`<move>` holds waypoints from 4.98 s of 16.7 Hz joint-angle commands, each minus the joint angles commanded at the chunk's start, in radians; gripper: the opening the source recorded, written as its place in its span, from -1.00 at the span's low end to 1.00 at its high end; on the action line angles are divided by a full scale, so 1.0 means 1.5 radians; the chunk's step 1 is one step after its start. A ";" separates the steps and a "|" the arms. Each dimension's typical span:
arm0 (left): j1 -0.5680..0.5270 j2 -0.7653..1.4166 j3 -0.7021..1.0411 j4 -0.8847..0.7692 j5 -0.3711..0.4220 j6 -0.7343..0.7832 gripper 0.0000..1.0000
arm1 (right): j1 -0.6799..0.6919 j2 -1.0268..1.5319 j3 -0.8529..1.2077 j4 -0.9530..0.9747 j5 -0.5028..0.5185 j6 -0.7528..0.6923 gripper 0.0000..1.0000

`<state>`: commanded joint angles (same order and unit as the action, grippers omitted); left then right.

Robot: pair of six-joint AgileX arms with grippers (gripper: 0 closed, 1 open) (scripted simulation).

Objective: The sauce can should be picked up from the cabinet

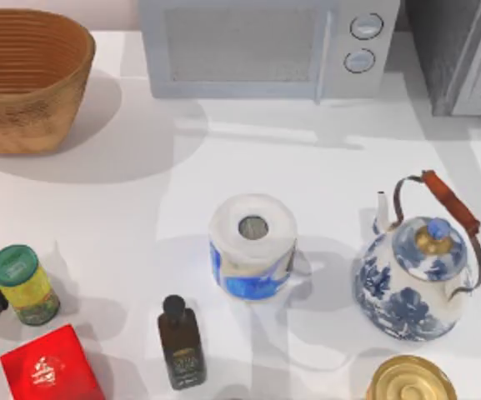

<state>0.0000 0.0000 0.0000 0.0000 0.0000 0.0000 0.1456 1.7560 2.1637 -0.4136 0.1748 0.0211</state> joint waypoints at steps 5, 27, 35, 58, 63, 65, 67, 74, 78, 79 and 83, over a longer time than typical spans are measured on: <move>0.000 0.000 0.000 0.000 0.000 0.000 1.00 | -0.012 0.093 0.118 -0.025 -0.010 0.000 1.00; 0.000 0.000 0.000 0.000 0.000 0.000 1.00 | -0.013 0.106 0.134 -0.028 -0.012 -0.001 -1.00; 0.000 0.000 0.000 0.000 0.000 0.000 1.00 | -0.007 0.080 0.122 -0.043 -0.002 0.001 -1.00; 0.000 0.000 0.000 0.000 0.000 0.000 1.00 | 0.052 -0.397 -0.193 -0.108 0.019 -0.021 -1.00; 0.000 0.000 0.000 0.000 0.000 0.000 1.00 | 0.017 -0.653 -0.533 0.026 -0.038 -0.041 -1.00; 0.000 0.000 0.000 0.000 0.000 0.000 1.00 | -0.001 -0.758 -0.698 0.081 -0.060 -0.045 -1.00; 0.000 0.000 0.000 0.000 0.000 0.000 1.00 | -0.020 -0.857 -0.864 0.131 -0.078 -0.045 -1.00; 0.000 0.000 0.000 0.000 0.000 0.000 1.00 | -0.077 -1.102 -1.319 0.247 -0.113 -0.028 -1.00; 0.000 0.000 0.000 0.000 0.000 0.000 1.00 | -0.095 -1.164 -1.430 0.273 -0.116 -0.016 -1.00; 0.000 0.000 0.000 0.000 0.000 0.000 1.00 | -0.097 -1.169 -1.440 0.275 -0.117 -0.014 -1.00; 0.000 0.000 0.000 0.000 0.000 0.000 1.00 | -0.097 -1.171 -1.442 0.276 -0.117 -0.014 -1.00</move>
<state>0.0000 0.0000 0.0000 0.0000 0.0000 0.0000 0.0000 0.0000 0.0000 0.0000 0.0000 0.0000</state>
